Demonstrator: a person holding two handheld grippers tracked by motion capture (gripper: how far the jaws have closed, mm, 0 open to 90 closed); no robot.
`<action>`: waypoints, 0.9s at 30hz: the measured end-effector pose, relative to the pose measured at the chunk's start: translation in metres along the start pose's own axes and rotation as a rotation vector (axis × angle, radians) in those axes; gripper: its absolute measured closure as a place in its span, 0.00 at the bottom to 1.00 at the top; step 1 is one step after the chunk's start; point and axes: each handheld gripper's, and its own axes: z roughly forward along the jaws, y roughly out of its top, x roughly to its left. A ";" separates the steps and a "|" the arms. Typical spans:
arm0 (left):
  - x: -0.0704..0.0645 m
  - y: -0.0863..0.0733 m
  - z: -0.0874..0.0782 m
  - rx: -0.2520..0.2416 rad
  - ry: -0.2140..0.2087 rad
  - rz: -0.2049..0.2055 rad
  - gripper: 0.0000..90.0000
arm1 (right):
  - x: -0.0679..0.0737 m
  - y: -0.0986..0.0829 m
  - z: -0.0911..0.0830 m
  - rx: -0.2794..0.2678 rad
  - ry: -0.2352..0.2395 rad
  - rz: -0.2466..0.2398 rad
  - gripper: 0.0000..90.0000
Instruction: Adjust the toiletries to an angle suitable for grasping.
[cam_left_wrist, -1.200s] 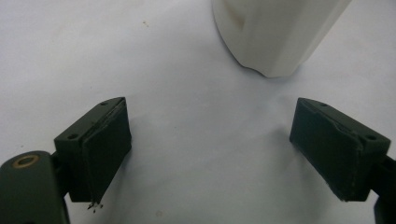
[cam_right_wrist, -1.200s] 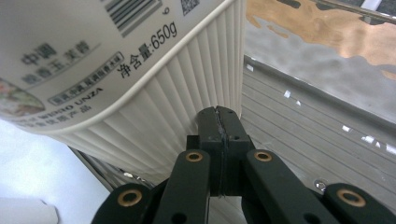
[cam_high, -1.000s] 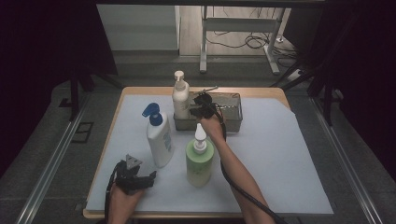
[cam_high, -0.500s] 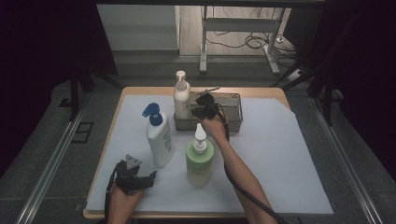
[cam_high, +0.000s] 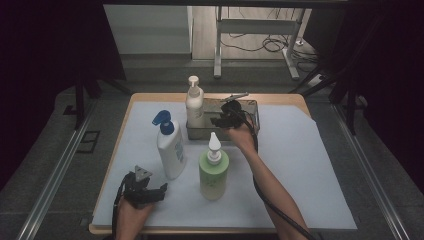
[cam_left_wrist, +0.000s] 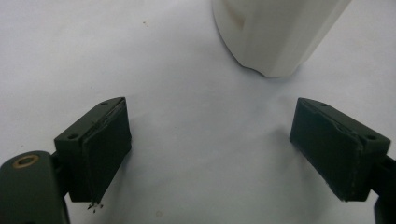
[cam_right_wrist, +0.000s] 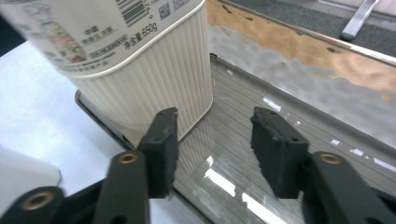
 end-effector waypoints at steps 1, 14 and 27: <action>0.000 0.000 0.000 0.000 0.000 0.000 0.13 | 0.000 -0.001 -0.002 -0.003 0.002 -0.002 0.50; 0.000 0.000 0.000 0.000 0.001 -0.001 0.13 | 0.000 -0.013 -0.028 -0.018 0.045 -0.041 0.34; 0.000 0.000 0.000 -0.001 0.001 -0.001 0.13 | 0.003 -0.030 -0.053 -0.013 0.056 -0.106 0.30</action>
